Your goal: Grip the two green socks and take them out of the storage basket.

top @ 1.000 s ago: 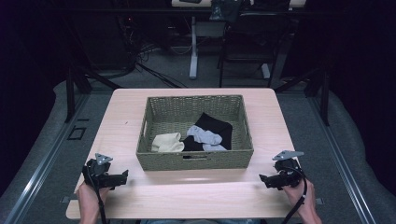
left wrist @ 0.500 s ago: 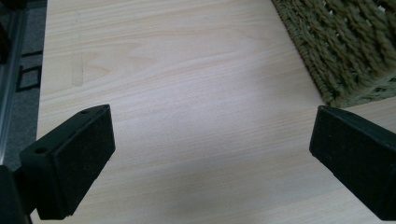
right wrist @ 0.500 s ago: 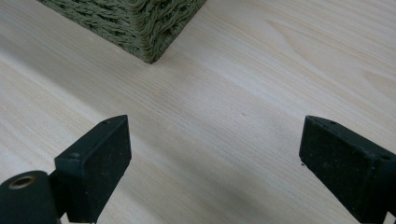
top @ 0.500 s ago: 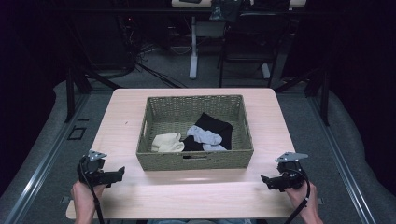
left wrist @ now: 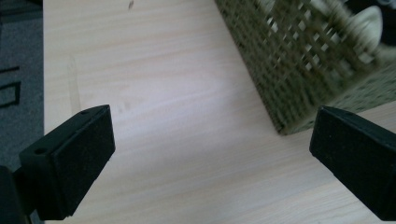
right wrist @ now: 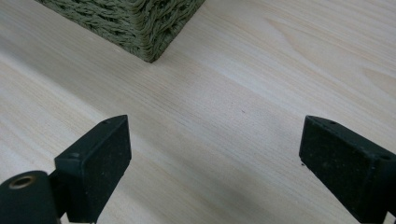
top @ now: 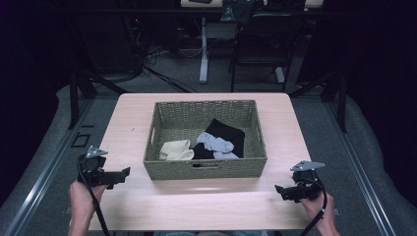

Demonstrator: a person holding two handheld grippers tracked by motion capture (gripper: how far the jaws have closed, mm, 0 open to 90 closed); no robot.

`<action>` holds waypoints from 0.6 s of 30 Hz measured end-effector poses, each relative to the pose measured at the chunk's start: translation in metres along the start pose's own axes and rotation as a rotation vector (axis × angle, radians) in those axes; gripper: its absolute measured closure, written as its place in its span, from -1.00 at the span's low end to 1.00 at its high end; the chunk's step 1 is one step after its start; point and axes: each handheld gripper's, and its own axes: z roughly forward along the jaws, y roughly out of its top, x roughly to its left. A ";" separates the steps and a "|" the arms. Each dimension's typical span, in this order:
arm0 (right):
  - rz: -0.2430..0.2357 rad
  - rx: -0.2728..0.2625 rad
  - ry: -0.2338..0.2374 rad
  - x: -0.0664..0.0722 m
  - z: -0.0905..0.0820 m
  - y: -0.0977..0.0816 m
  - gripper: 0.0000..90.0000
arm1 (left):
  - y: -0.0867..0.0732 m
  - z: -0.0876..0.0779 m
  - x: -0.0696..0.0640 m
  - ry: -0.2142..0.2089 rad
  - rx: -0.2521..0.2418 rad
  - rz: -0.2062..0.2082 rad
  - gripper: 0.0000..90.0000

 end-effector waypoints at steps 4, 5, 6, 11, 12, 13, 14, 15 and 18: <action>0.001 0.005 -0.004 0.000 0.000 -0.001 -0.81 | 0.026 -0.011 -0.004 -0.025 -0.011 0.039 -1.00; 0.004 0.005 -0.004 0.000 -0.001 -0.002 -0.81 | 0.035 -0.013 -0.006 -0.032 -0.017 0.052 -1.00; 0.004 0.005 -0.004 0.000 -0.001 -0.002 -0.81 | 0.041 -0.014 -0.008 -0.036 -0.019 0.060 -1.00; 0.007 0.000 -0.004 0.000 -0.003 -0.003 -0.81 | 0.086 -0.019 -0.026 -0.065 -0.009 0.149 -1.00; 0.005 0.003 -0.007 0.000 -0.003 -0.002 -0.81 | 0.086 -0.019 -0.026 -0.065 -0.009 0.149 -1.00; 0.004 0.004 -0.003 0.000 -0.002 -0.002 -0.81 | 0.093 -0.019 -0.029 -0.071 -0.008 0.162 -1.00; 0.004 0.006 -0.003 0.000 -0.002 -0.002 -0.81 | 0.099 -0.019 -0.032 -0.075 -0.007 0.170 -1.00; 0.011 0.000 0.006 0.000 -0.001 -0.002 -0.81 | 0.113 -0.016 -0.040 -0.085 0.004 0.201 -1.00; 0.008 0.011 0.006 -0.001 -0.001 -0.003 -0.81 | 0.122 -0.011 -0.047 -0.089 0.016 0.221 -0.99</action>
